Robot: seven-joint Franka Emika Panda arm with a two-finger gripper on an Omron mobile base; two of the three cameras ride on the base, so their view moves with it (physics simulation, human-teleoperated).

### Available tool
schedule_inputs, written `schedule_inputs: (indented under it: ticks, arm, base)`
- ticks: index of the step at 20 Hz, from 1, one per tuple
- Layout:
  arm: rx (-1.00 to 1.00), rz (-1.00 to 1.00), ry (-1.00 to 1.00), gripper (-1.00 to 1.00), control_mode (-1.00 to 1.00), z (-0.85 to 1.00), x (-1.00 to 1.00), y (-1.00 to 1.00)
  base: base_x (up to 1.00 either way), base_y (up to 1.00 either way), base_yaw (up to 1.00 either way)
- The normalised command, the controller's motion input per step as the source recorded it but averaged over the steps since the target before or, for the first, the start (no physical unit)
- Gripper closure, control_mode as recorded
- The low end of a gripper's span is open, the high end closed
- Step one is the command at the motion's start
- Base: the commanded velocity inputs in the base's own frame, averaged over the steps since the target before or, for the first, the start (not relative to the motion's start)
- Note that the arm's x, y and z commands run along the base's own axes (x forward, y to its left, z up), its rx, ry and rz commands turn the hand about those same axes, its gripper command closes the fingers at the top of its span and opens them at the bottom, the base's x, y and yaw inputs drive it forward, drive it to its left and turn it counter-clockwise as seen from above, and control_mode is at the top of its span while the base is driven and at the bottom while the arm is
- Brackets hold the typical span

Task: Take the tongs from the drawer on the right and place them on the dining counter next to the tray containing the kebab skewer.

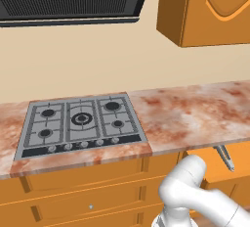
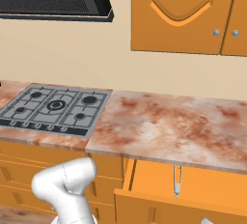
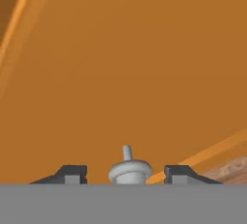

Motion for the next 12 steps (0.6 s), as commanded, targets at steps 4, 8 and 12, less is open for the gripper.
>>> schedule_inputs:
  ticks: [4, 8, 12]
  arm:
    - [0.0, 0.0, -0.1, -1.0, -1.0, 0.34, -0.28, 0.0]
    - [-0.05, 0.0, -0.07, -1.0, -1.0, 0.49, -0.24, 0.0]
    - [-0.06, 0.0, -0.02, -1.0, -1.0, 0.55, -0.2, 0.01]
  base:
    - [0.0, 0.0, 0.0]
    - [0.0, 0.0, 0.0]
    - [0.0, 0.0, 0.0]
